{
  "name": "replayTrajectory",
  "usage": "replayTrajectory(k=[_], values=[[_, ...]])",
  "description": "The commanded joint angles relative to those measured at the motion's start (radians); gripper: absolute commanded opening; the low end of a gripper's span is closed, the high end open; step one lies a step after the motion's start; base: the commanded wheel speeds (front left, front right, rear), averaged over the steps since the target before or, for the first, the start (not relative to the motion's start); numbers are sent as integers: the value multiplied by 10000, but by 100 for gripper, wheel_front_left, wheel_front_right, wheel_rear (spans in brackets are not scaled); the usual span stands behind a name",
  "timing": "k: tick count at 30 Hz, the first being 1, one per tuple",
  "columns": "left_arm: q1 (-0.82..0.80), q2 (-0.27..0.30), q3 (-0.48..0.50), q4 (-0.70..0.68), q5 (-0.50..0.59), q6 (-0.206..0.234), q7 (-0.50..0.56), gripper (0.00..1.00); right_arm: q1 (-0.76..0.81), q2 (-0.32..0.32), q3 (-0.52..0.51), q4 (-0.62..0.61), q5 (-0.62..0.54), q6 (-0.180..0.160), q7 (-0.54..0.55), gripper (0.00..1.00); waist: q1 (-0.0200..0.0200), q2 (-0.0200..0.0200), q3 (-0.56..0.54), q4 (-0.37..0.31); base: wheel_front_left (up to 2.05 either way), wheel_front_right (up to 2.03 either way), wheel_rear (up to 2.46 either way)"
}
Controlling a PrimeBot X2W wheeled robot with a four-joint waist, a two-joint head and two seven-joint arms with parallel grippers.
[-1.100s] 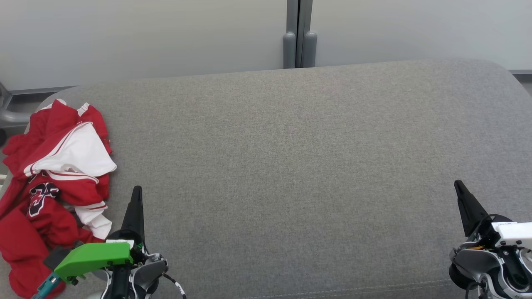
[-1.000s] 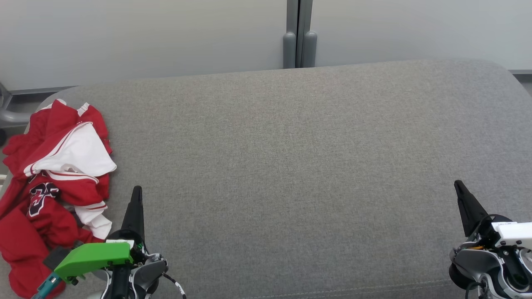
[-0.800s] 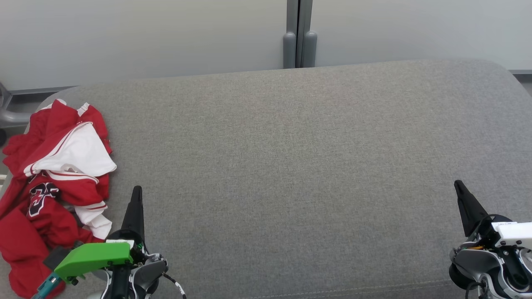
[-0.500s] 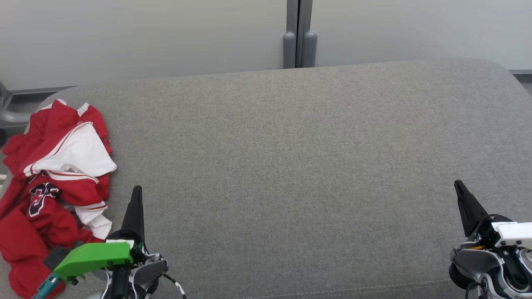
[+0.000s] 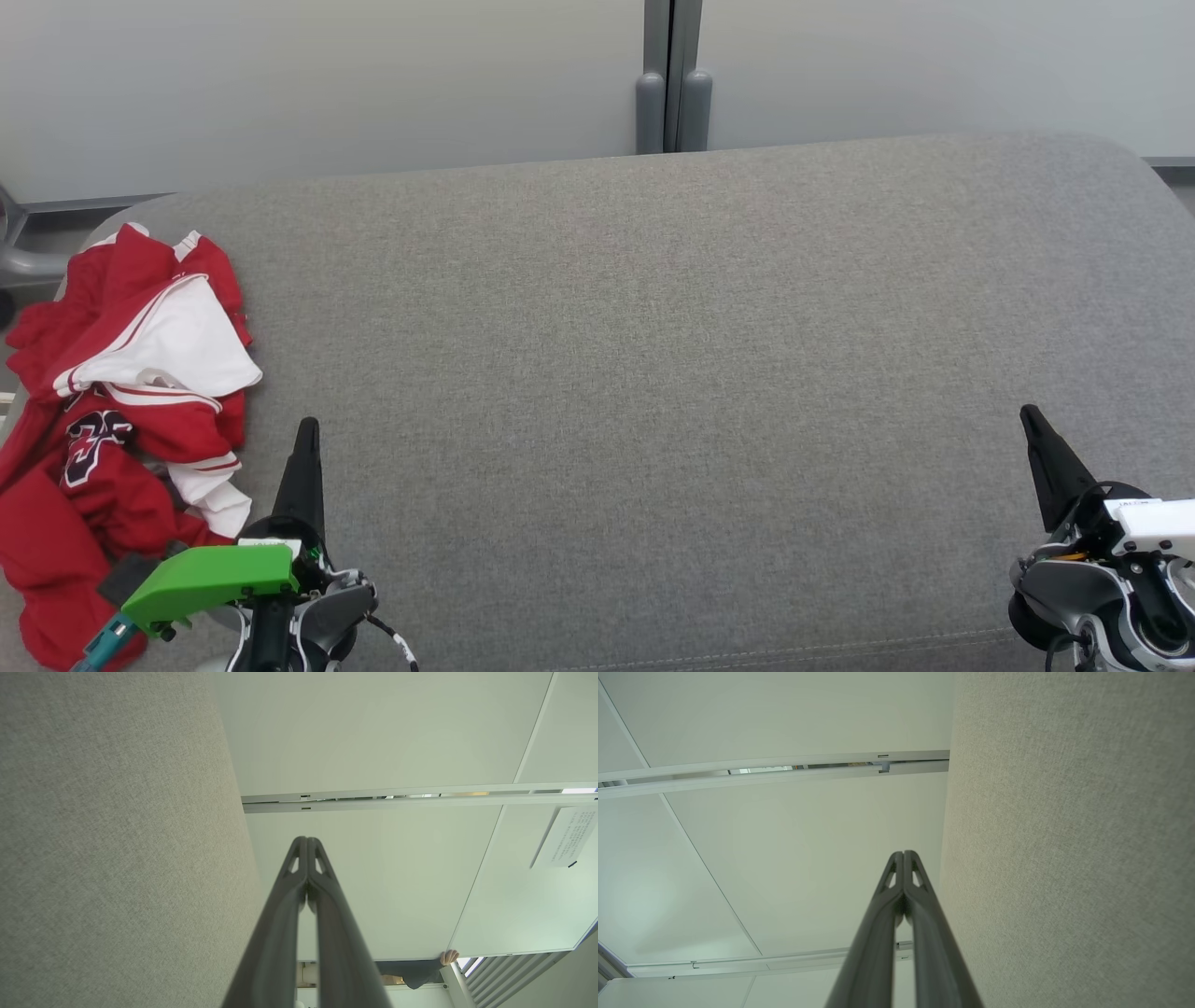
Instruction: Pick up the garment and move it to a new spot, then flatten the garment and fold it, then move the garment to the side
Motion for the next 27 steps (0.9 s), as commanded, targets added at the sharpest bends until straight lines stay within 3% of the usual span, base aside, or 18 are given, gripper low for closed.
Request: replayTrajectory(k=[1, 27], values=[[-123, 10, 17, -1, -42, -32, 21, 0, -58, -21, -23, 16, -35, 4, 7, 0, 0, 0, 0, 0, 0, 0, 0], [-123, 10, 17, -1, -42, -32, 21, 0, -58, -21, -22, 16, -35, 4, 7, 0, 0, 0, 0, 0, 0, 0, 0]])
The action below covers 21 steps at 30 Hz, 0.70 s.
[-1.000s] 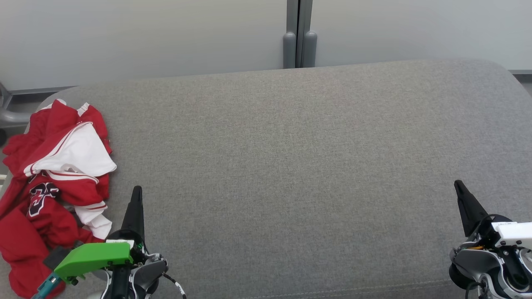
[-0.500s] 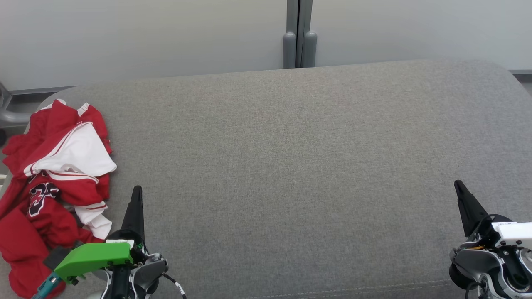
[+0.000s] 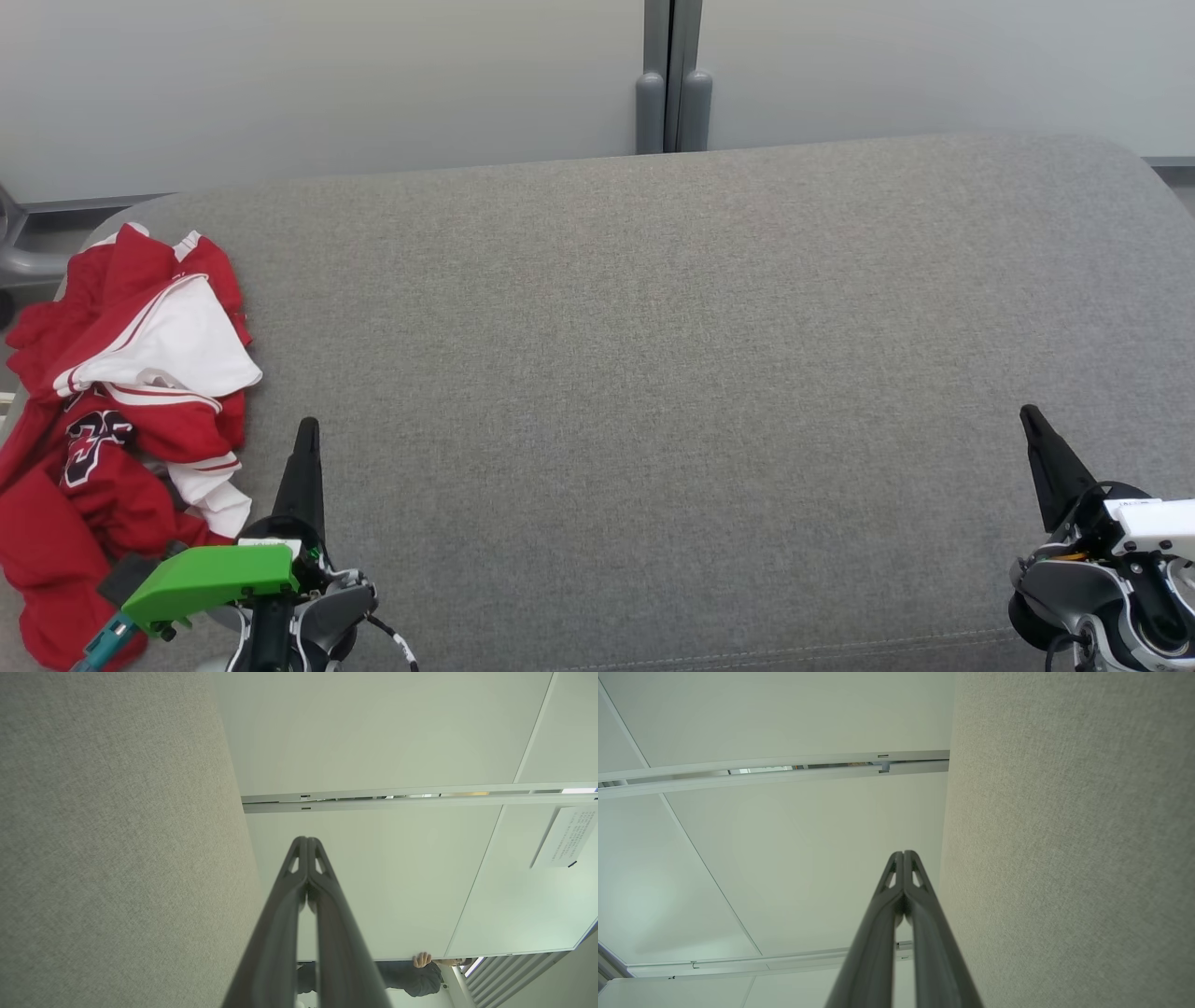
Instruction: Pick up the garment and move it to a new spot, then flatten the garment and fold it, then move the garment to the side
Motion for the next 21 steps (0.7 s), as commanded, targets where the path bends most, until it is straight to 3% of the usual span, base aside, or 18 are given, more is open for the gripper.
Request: replayTrajectory(k=[1, 13, 14, 21], values=[[-123, 10, 17, -1, -42, -32, 21, 0, -58, -21, -22, 16, -35, 4, 7, 0, 0, 0, 0, 0, 0, 0, 0], [-124, 10, 17, -1, -42, -32, 21, 0, -58, -21, -22, 16, -35, 4, 7, 0, 0, 0, 0, 0, 0, 0, 0], [0, 0, 0, 0, 0, 2, 0, 100, 0, 0, 1, 0, 0, 0, -1, 100, 0, 0, 0, 0, 0, 0, 0], [300, -4, -119, 248, 68, 4, -92, 100, 288, 123, 229, 268, -52, -2, -186, 100, 1, 0, 0, 1, 0, 0, 0]])
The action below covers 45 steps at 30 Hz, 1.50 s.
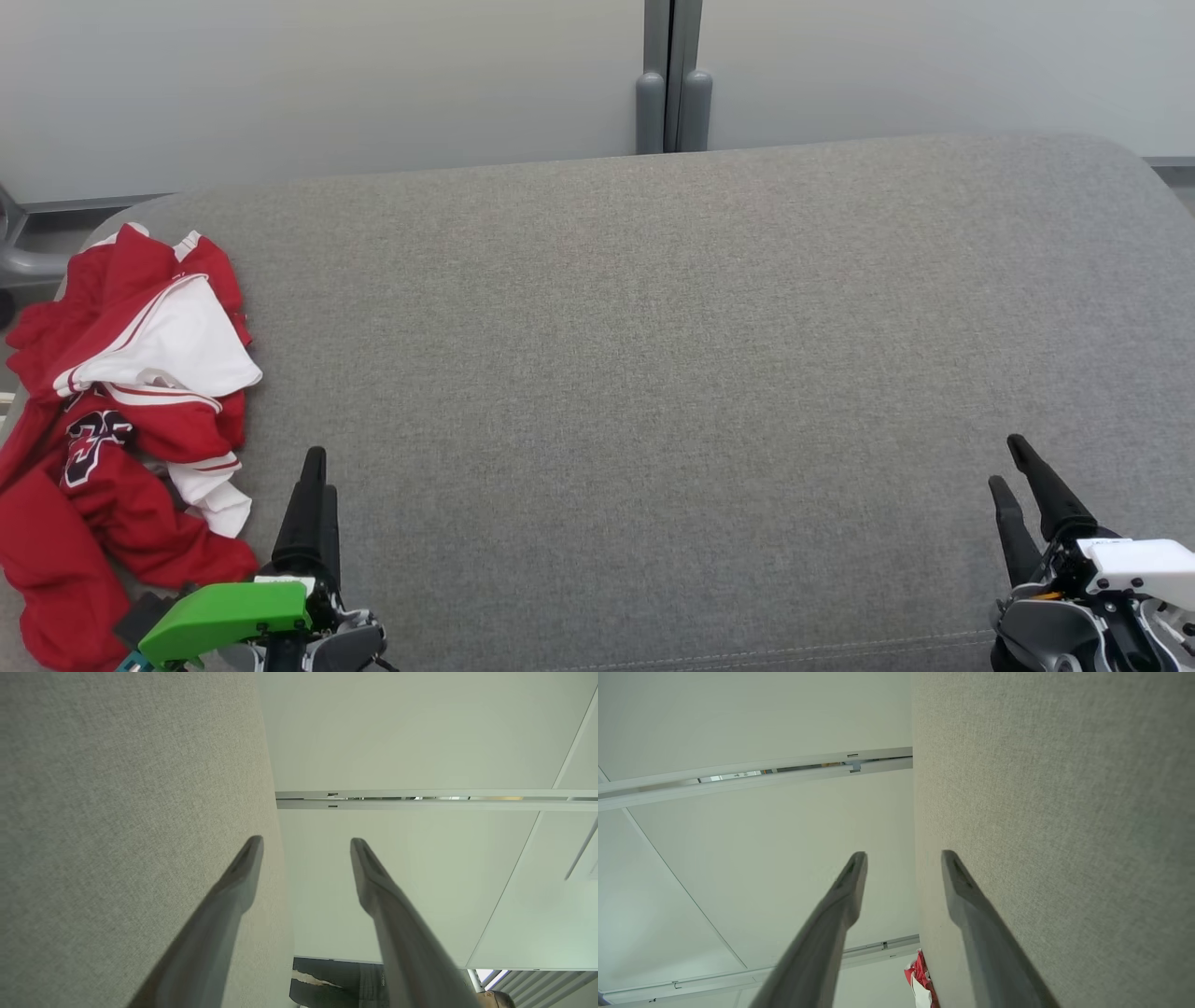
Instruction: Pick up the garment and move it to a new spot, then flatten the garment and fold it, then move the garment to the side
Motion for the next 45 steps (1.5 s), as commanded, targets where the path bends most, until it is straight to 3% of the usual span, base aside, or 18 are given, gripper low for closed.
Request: replayTrajectory(k=[1, 8, 15, 37, 45], values=[[-155, 4, -16, -238, 75, -2, -72, 100, -167, -83, 133, -207, -76, 2, -147, 100, 0, 0, 0, 1, 0, 0, 0], [-49, 8, -37, -471, 552, 59, -282, 100, -93, -100, 499, -362, -484, 3, -641, 100, 0, 0, -6, 5, 0, 0, 0], [12, 12, -44, -808, 1582, 258, -477, 100, -46, -115, 790, -685, -1643, 3, -1095, 100, 0, 0, -23, 7, 0, 0, 0], [392, 170, -198, -1616, 6797, 933, -999, 100, 202, -153, 1730, -1949, -6782, 4, -2316, 100, 0, 0, -68, 40, 0, 0, 0], [567, 367, -314, -1709, 8301, 1225, -1145, 100, 254, -162, 2129, -2125, -8062, 5, -2647, 100, 0, 0, -75, 59, 0, 0, 0]])
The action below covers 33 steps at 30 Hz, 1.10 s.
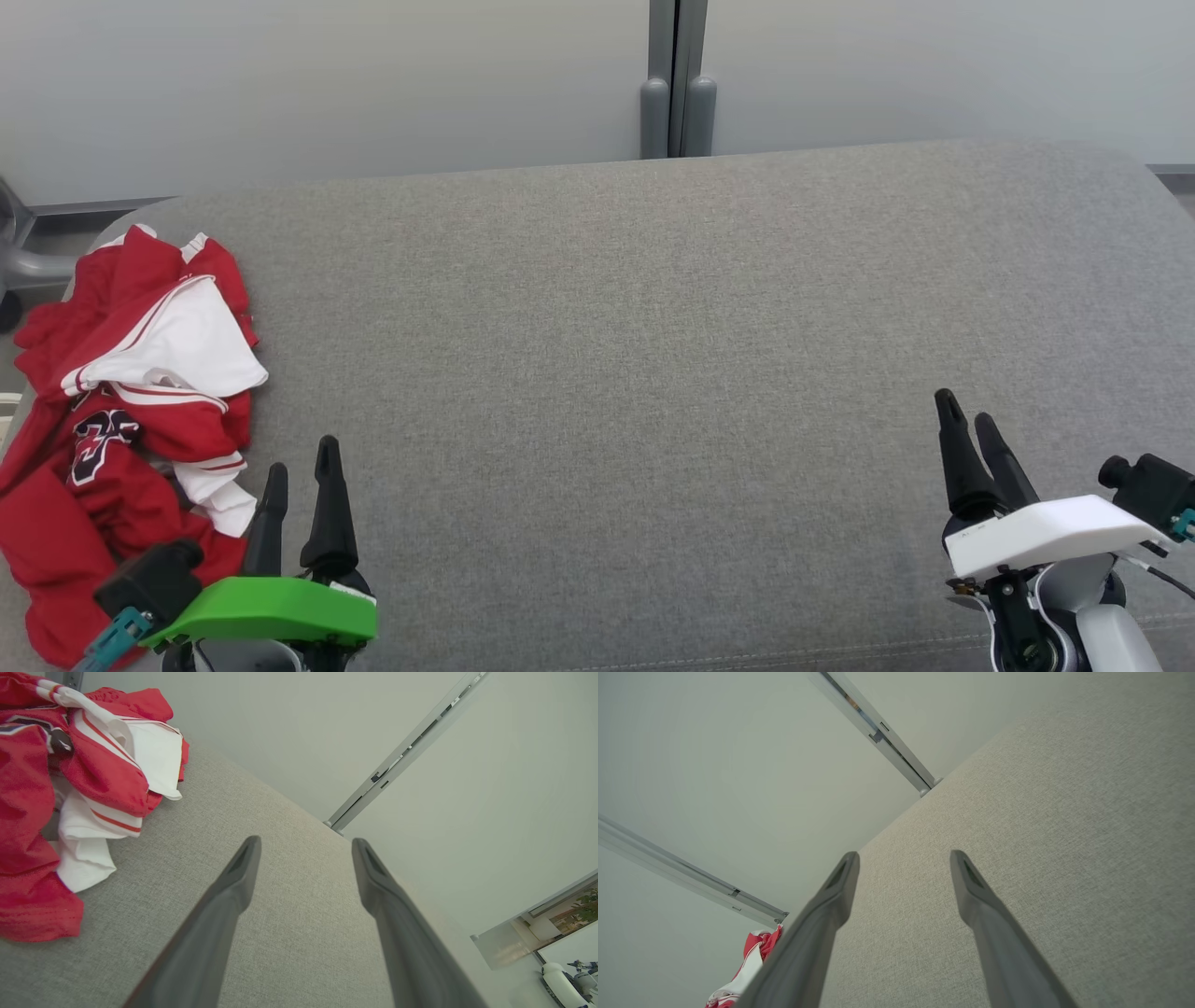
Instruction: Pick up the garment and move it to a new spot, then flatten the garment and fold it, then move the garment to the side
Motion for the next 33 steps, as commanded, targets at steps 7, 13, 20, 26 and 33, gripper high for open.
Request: replayTrajectory(k=[7, 13, 20, 26, 33], values=[[143, 405, -113, -89, 1565, 301, -209, 100, -54, -85, 447, -144, -1386, 3, -414, 100, 0, 0, -13, 37, 0, 0, 0], [245, 598, -219, 56, 2510, 437, -335, 100, -114, -92, 738, -62, -2495, 4, -705, 100, 0, 0, -18, 60, 0, 0, 0], [298, 686, -275, 206, 3272, 572, -449, 100, -139, -100, 1008, 35, -3529, 4, -979, 100, 0, 0, -36, 62, 0, 0, 0], [329, 708, -318, 325, 3780, 649, -545, 100, -122, -106, 1173, 170, -4127, 4, -1199, 100, 0, 0, -60, 71, 0, 0, 0], [353, 646, -403, 423, 4279, 702, -564, 100, -81, -111, 1354, 365, -4824, 4, -1437, 100, 0, 0, -81, 92, 0, 0, 0]])
